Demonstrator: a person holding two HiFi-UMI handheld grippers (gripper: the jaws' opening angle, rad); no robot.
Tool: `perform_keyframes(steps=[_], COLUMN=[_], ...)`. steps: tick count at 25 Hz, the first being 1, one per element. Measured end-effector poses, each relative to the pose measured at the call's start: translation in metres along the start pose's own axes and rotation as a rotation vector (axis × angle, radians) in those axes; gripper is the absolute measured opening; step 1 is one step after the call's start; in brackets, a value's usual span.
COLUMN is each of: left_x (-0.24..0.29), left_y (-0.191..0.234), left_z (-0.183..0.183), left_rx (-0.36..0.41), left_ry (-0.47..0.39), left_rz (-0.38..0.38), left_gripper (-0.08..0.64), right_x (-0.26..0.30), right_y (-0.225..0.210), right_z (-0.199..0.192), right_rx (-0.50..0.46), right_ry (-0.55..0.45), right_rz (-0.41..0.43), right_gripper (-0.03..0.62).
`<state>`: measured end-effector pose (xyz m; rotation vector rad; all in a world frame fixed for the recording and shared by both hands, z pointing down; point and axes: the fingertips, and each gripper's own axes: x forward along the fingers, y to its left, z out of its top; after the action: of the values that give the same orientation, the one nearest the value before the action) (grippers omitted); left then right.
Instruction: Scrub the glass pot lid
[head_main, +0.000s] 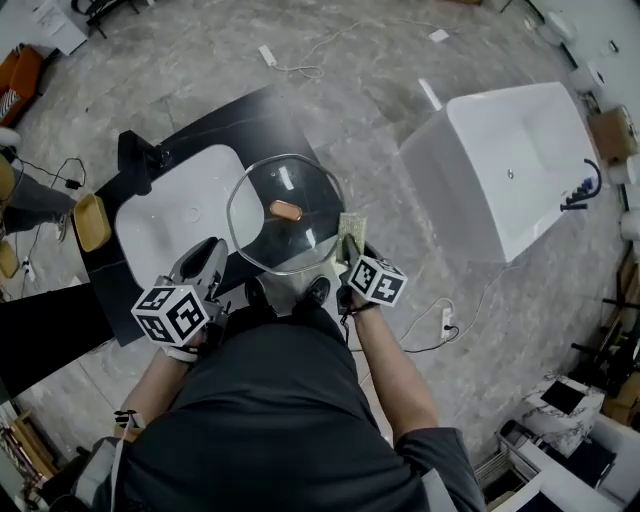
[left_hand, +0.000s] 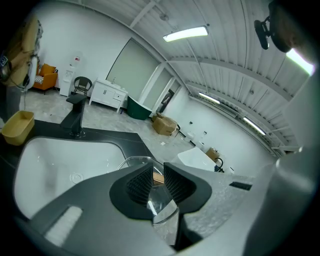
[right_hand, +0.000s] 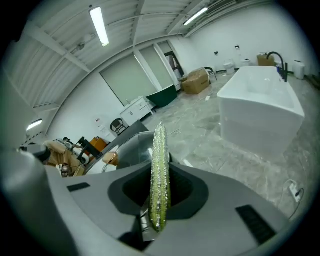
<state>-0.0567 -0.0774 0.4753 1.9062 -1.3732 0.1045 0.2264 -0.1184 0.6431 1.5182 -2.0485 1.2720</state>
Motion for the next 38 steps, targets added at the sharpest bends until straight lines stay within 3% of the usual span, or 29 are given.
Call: perform_keyframes(steps=[4, 8, 15, 28, 38], left_x=[-0.018, -0.039, -0.065, -0.091, -0.117], left_y=[0.021, 0.048, 0.080, 0.103, 0.119], left_z=[0.004, 0.000, -0.012, -0.017, -0.027], left_rx=[-0.055, -0.121, -0.199, -0.259, -0.305], left_ry=[-0.048, -0.081, -0.109, -0.146, -0.190], left_rz=[0.037, 0.085, 0.159, 0.219, 0.268], left_gripper=[0.069, 0.070, 0.069, 0.069, 0.069], right_x=[0.008, 0.038, 0.092, 0.165, 0.188], right_y=[-0.013, 0.000, 0.041, 0.120, 0.197], right_z=[0.039, 0.065, 0.077, 0.090, 0.050], right_rx=[-0.018, -0.152, -0.421, -0.795, -1.209], right_ry=[-0.015, 0.009, 0.072, 0.190, 0.357], right_rz=[-0.076, -0.127, -0.160, -0.055, 0.199], right_gripper=[0.055, 0.055, 0.055, 0.055, 0.055])
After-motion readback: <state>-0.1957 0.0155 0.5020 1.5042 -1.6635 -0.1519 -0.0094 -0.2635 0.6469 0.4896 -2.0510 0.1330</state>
